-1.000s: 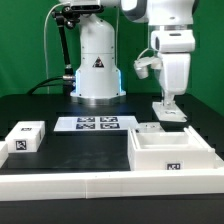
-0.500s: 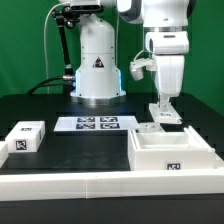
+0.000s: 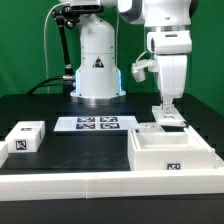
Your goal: Assemble cabinet
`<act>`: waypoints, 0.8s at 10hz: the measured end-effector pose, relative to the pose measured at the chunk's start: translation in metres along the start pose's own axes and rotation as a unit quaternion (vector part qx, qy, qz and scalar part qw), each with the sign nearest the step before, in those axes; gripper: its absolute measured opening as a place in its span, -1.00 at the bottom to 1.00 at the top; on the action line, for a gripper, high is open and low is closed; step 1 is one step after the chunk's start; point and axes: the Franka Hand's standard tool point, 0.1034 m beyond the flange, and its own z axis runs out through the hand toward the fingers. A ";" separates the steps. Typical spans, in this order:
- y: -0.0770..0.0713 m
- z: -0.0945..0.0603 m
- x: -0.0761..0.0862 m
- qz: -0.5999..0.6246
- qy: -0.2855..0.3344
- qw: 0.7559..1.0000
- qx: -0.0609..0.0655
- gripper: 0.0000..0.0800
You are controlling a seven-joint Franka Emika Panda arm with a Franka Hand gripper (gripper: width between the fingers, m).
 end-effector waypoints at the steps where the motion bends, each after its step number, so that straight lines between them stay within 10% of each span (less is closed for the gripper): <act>1: 0.000 0.000 0.000 0.000 0.000 1.000 0.000 -0.82; 8: 0.005 0.007 0.003 0.002 0.004 1.000 0.004 -0.82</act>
Offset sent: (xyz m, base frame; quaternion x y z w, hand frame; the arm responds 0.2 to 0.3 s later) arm 0.0071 0.0047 -0.0026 -0.0163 -0.0009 -0.0127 0.9998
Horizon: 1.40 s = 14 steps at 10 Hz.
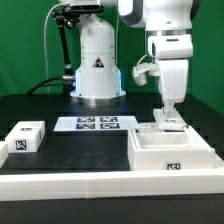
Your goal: Assemble cabinet
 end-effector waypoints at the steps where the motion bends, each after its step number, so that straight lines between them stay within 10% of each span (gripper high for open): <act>1: 0.001 0.000 0.000 0.000 0.000 1.000 0.000 -0.82; 14: 0.013 0.003 -0.003 0.007 0.001 1.000 0.000 -0.82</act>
Offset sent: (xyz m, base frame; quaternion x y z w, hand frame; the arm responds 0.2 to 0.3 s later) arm 0.0000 0.0000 0.0000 0.0000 0.0000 0.0000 1.0000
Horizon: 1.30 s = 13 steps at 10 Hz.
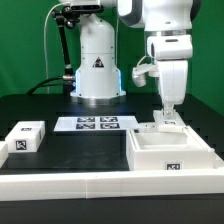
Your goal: Assemble cabinet
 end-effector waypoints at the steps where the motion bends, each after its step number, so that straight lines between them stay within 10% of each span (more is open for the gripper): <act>1: 0.001 0.000 -0.004 -0.023 0.000 1.000 0.000 -0.82; 5: 0.001 0.000 -0.004 -0.019 0.001 1.000 -0.001 -0.82; 13: 0.050 -0.002 -0.003 -0.023 0.012 1.000 -0.014 -0.82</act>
Offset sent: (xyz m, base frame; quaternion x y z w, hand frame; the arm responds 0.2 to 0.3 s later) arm 0.0000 0.0000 0.0000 0.0000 0.0000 0.0000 1.0000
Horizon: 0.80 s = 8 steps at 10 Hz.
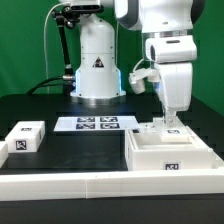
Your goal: Assemble cabinet
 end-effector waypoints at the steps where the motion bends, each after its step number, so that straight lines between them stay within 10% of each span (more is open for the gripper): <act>1: 0.000 0.000 0.000 0.000 0.000 1.000 0.000 -0.82; 8: 0.043 0.000 0.000 -0.009 0.006 1.000 -0.006 -0.82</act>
Offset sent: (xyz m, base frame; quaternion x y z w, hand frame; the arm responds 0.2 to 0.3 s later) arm 0.0348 -0.0018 -0.0025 0.0070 0.0040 -0.0508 0.9987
